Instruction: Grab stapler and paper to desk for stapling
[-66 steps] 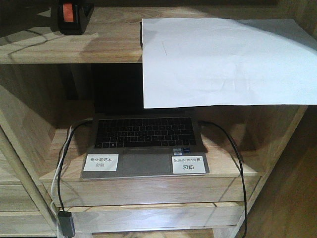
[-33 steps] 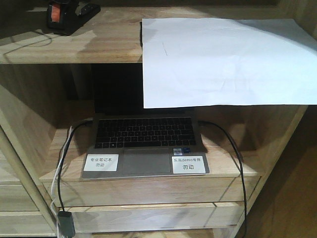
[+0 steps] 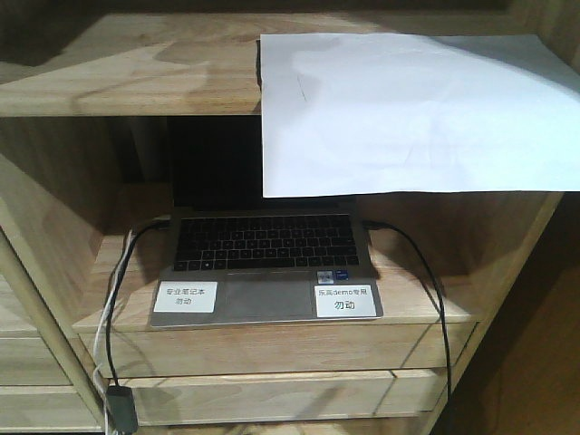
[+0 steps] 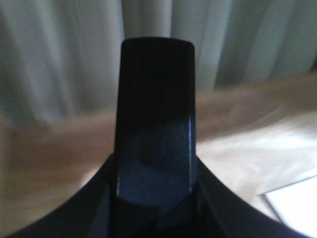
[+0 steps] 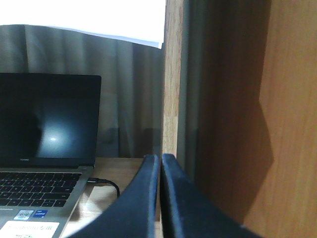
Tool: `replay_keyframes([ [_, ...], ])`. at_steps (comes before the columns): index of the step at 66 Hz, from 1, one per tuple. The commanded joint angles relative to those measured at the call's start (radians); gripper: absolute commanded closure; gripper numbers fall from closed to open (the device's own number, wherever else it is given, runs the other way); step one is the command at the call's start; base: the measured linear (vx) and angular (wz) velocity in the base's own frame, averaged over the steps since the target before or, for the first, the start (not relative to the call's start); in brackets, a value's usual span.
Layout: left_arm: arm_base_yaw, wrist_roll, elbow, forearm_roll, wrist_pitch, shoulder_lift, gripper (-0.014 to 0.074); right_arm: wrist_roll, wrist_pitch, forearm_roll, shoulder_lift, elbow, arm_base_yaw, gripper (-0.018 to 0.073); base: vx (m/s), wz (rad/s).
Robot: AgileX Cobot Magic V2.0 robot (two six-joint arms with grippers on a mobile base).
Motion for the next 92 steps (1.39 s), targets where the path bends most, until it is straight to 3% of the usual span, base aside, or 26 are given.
replay_keyframes([
  [1,-0.008,0.013,-0.03,0.007,-0.066,-0.076,0.0603,-0.005,-0.071,-0.001,-0.014,0.004,-0.003,0.0568,0.0,0.0],
  [14,-0.04,0.097,0.096,0.005,-0.064,-0.18,0.0603,-0.005,-0.071,-0.001,-0.014,0.004,-0.003,0.0568,0.0,0.0],
  [31,-0.059,0.103,0.515,-0.046,-0.282,-0.451,0.0603,-0.005,-0.071,-0.001,-0.014,0.004,-0.003,0.0568,0.0,0.0],
  [46,-0.059,0.156,0.826,-0.056,-0.347,-0.685,0.0603,-0.005,-0.071,-0.001,-0.014,0.004,-0.003,0.0568,0.0,0.0],
  [92,-0.059,0.155,1.634,-0.071,-0.479,-1.335,0.0603,-0.005,-0.071,-0.001,-0.014,0.004,-0.003,0.0568,0.0,0.0],
])
